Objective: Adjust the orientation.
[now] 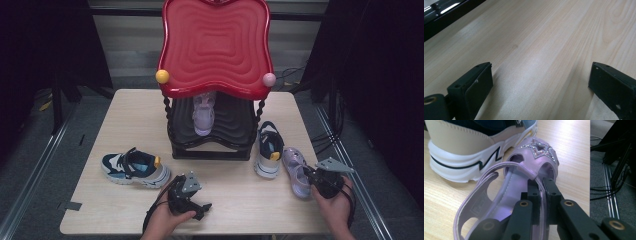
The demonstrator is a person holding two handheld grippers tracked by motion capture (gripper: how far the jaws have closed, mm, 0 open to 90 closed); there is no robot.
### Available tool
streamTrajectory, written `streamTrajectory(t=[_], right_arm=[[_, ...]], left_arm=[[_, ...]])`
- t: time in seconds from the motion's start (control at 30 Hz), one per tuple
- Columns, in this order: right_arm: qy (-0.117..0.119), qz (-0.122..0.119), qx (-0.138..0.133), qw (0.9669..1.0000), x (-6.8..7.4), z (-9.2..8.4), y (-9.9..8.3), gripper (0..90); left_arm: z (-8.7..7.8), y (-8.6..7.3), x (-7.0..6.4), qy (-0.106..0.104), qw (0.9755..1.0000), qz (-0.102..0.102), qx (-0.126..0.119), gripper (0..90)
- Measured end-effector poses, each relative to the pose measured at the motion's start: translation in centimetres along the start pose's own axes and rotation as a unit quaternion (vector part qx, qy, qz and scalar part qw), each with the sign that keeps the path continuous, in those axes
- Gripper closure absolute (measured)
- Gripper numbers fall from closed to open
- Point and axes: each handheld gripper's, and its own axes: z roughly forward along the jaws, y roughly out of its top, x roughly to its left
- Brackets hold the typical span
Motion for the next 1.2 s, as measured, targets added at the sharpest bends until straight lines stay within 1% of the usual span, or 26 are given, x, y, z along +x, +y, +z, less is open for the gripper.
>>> streamTrajectory(t=[0.17,0.33,0.43,0.57,0.6,0.67,0.77,0.8,0.97,1.1,1.13,1.2], right_arm=[[-0.004,-0.009,-0.009,0.9999,0.0,-0.9,0.7,85.2],[-0.006,-0.011,-0.022,0.9997,-0.4,-2.1,1.8,85.2],[-0.009,-0.004,-0.026,0.9996,-0.7,-2.8,2.3,85.2],[-0.011,-0.001,-0.040,0.9991,-1.2,-3.8,3.1,85.2],[-0.010,0.002,-0.043,0.9990,-1.3,-4.1,3.3,85.2],[-0.009,0.002,-0.049,0.9988,-1.3,-4.4,3.7,85.2],[-0.012,-0.006,-0.058,0.9983,-1.2,-5.2,4.5,85.2],[-0.010,-0.004,-0.061,0.9981,-1.1,-5.5,4.9,85.2],[-0.005,-0.012,-0.077,0.9970,-0.7,-6.3,6.3,85.2],[0.008,-0.008,-0.090,0.9959,0.0,-6.8,7.2,85.2],[0.009,-0.012,-0.092,0.9956,0.2,-6.9,7.4,85.2],[0.019,-0.013,-0.097,0.9951,0.7,-7.0,7.9,85.2]], left_arm=[[0.0,0.0,0.0,0.000,1.0000,0.000,0.000,4.9],[0.0,0.0,0.0,0.000,1.0000,0.000,0.000,4.9],[0.0,0.0,0.0,0.000,1.0000,0.000,0.000,4.9],[0.0,0.0,0.0,0.000,1.0000,0.000,0.000,4.9],[0.0,0.0,0.0,0.000,1.0000,0.000,0.000,4.9],[0.0,0.0,0.0,0.000,1.0000,0.000,0.000,4.9],[0.0,0.0,0.0,0.000,1.0000,0.000,0.000,4.9],[0.0,0.0,0.0,0.000,1.0000,0.000,0.000,4.9],[0.0,0.0,0.0,0.000,1.0000,0.000,0.000,4.9],[0.0,0.0,0.0,0.000,1.0000,0.000,0.000,4.9],[0.0,0.0,0.0,0.000,1.0000,0.000,0.000,4.9],[0.0,0.0,0.0,0.000,1.0000,0.000,0.000,4.9]])
